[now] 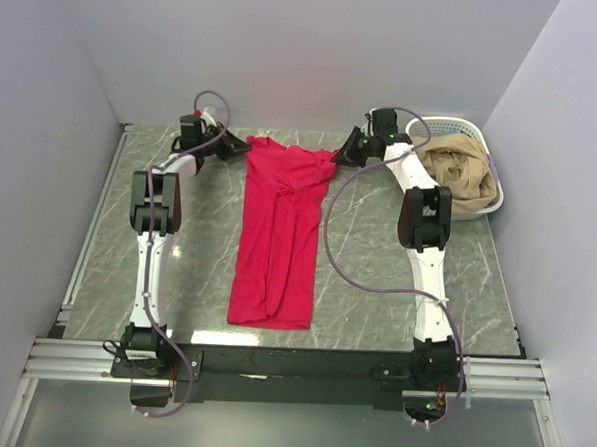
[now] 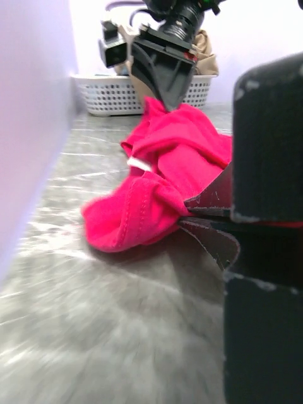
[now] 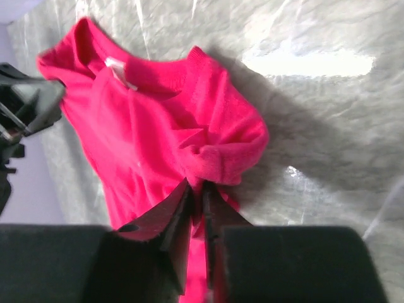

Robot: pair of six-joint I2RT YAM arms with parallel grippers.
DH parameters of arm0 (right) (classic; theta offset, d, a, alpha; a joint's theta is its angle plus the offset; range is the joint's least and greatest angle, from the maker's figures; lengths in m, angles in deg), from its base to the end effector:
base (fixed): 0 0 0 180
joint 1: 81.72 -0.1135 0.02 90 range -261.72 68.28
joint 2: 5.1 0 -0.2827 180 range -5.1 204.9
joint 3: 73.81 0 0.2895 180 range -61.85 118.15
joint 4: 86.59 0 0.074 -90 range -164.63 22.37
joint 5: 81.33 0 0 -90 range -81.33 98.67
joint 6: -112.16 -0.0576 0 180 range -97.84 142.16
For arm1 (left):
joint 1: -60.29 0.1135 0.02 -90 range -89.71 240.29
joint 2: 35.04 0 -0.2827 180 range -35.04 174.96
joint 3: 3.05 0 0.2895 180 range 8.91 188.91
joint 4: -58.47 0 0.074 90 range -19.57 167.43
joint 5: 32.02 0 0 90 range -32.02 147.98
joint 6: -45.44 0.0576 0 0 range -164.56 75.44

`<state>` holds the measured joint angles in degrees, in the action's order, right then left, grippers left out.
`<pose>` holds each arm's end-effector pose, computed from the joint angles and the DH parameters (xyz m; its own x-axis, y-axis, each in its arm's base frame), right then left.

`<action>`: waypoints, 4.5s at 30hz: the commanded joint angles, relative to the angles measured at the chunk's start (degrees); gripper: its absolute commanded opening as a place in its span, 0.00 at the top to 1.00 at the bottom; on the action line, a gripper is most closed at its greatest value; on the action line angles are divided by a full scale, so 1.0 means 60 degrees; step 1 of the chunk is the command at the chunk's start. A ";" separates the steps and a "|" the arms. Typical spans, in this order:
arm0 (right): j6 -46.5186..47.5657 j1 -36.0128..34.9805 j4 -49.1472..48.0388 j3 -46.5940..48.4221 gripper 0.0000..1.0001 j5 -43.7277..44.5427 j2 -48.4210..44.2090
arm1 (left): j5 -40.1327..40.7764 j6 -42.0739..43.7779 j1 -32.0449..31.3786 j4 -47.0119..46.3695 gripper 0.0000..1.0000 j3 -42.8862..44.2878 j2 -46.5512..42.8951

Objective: Fold and stack the t-shirts
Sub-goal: Fold the tshirt

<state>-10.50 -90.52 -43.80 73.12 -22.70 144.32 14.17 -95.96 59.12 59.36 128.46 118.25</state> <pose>0.6272 0.1274 0.1572 -0.8570 0.3336 -0.3928 -0.0358 0.7218 0.6911 0.6471 -0.0531 0.0886 -0.7510 -0.5488 -0.3672 0.1065 0.4481 -0.8876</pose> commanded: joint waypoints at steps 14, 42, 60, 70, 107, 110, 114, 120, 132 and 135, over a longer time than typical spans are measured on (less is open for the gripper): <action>0.1122 -0.0086 -0.1754 -0.2717 0.34 -0.0192 -0.2855 | 0.0299 0.1241 -0.0010 0.0439 0.00 -0.1898 -0.2529; 0.1226 -0.5166 -0.0568 -1.3062 0.42 0.3661 -1.0534 | 0.5499 0.0656 -0.3305 0.2240 0.01 -1.4006 -1.4005; 0.0083 -0.7688 0.0970 -1.2199 0.42 0.6181 -0.9231 | 0.7577 -0.0163 -0.5151 0.4540 0.00 -1.4138 -1.4402; -0.0020 -0.8084 0.0853 -1.2008 0.42 0.6109 -0.8982 | 0.8589 -0.0589 -0.6147 0.5272 0.01 -1.3729 -1.3407; -0.1792 -0.8143 0.1746 -1.3868 0.43 0.7836 -0.8922 | 0.9455 -0.0707 -0.6748 0.6855 0.01 -1.3992 -1.3097; -0.1938 -0.8143 0.1893 -1.4204 0.43 0.7910 -0.9170 | 0.9529 -0.0619 -0.6748 0.6987 0.00 -1.3992 -1.3112; -0.2143 -0.8158 0.2112 -1.4702 0.43 0.7895 -0.9595 | 0.9529 -0.0472 -0.6748 0.7089 0.01 -1.4138 -1.3244; -0.2495 -0.8143 0.2507 -1.5113 0.42 0.7983 -1.0240 | 0.9426 -0.0311 -0.6749 0.7060 0.00 -1.3876 -1.3463; -0.2203 -0.8158 0.2875 -1.4368 0.41 0.8173 -1.0842 | 0.8108 -0.0165 -0.7538 0.7703 0.00 -1.3041 -1.4973; -0.2144 -0.8172 0.2860 -1.4119 0.40 0.8188 -1.0769 | 0.8619 -0.0369 -0.8020 0.8172 0.01 -1.2733 -1.4463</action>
<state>-24.12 -139.48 -28.70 -14.96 23.92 79.98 65.10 -97.84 14.05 104.40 48.59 29.29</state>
